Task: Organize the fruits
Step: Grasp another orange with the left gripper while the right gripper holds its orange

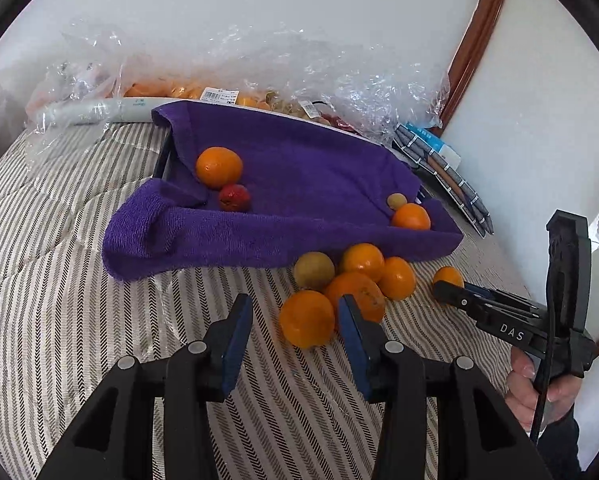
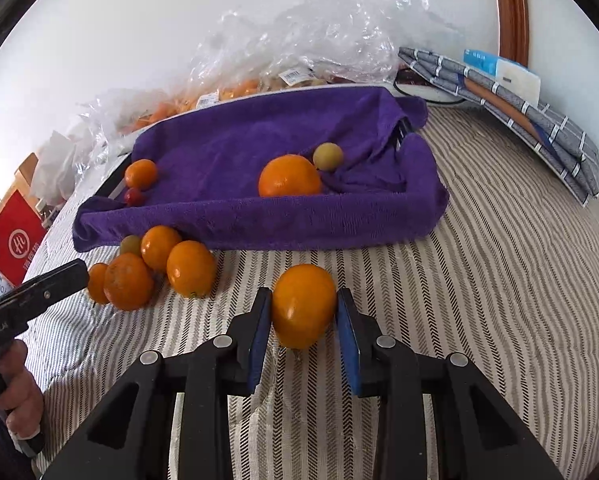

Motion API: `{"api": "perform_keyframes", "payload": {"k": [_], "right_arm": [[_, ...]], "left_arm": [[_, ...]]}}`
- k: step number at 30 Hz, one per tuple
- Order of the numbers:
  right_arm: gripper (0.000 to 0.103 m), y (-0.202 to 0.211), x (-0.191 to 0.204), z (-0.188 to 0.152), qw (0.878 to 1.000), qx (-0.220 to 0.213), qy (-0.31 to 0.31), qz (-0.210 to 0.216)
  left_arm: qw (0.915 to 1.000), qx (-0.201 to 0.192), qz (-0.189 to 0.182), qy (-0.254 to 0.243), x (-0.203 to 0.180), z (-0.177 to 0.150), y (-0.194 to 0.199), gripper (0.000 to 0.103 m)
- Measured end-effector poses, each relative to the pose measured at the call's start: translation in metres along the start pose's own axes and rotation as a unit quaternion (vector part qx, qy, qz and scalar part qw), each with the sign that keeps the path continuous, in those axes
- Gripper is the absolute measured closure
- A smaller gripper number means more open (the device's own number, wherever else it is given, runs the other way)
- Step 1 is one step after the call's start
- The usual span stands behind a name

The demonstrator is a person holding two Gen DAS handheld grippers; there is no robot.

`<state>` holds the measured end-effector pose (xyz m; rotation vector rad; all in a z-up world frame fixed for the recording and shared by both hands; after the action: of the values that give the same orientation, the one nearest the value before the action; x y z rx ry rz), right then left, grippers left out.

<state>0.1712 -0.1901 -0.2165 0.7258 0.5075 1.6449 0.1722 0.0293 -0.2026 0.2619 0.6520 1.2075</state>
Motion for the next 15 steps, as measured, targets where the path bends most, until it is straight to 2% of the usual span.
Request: {"api": "perform_keyframes", "payload": {"k": [4, 6, 9, 12, 15], "right_arm": [[0.071, 0.005, 0.0, 0.001, 1.0, -0.011, -0.008, 0.008], [0.071, 0.006, -0.002, 0.001, 1.0, -0.012, -0.013, 0.01], [0.071, 0.009, 0.002, 0.0, 1.0, -0.017, -0.003, 0.02], [0.071, 0.014, 0.004, 0.001, 0.999, -0.028, 0.002, 0.027], [0.071, 0.014, -0.001, 0.0, 0.999, -0.026, -0.009, 0.02]], "left_arm": [[0.9997, 0.019, -0.002, 0.012, 0.0, -0.002, -0.007, 0.064], [0.9995, 0.028, -0.009, 0.013, -0.003, -0.004, -0.011, 0.072], [0.9998, 0.018, 0.004, 0.006, -0.004, -0.004, -0.008, 0.073], [0.9994, 0.011, 0.027, 0.02, 0.007, -0.004, 0.0, 0.073], [0.9984, 0.009, 0.049, 0.024, 0.018, -0.004, 0.006, 0.073]]}}
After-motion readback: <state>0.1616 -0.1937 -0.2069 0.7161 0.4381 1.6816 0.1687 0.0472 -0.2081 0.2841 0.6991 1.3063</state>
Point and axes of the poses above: each gripper's, at about its wrist camera, not at the fingertips, and y roughly against the way its jaws point, x to its left, z to its top, the point moved 5 cm from there along -y, roughly the way its jaws point, and after that the axes turned 14 degrees about -x, right-handed, at the moved point
